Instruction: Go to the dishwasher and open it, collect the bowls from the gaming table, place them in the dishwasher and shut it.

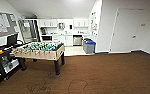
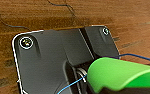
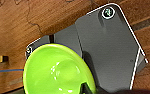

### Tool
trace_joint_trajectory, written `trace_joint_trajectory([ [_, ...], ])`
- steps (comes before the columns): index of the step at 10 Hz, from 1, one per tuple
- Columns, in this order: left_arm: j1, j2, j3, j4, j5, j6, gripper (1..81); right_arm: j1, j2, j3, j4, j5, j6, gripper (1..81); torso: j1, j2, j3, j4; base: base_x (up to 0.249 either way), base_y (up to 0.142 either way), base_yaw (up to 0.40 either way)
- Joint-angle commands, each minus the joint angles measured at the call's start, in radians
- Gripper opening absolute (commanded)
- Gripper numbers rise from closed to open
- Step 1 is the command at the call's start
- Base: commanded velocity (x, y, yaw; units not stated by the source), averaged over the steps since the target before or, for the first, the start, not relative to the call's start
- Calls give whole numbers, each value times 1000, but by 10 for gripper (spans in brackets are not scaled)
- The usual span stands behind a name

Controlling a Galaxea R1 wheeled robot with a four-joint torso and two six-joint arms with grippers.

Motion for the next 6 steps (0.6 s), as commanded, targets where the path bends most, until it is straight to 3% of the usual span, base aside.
trace_joint_trajectory([
  [1, -39, -18, 1, 2, 17, 1, 10, 36, -6, 2, -14, -40, -9, 10, 0, 0, 0, 0, 151, 0, 0],
  [6, -39, -15, 1, 8, 17, 1, 10, 38, -4, 2, -14, -40, -9, 10, 0, 0, 0, 0, 151, 0, 0],
])
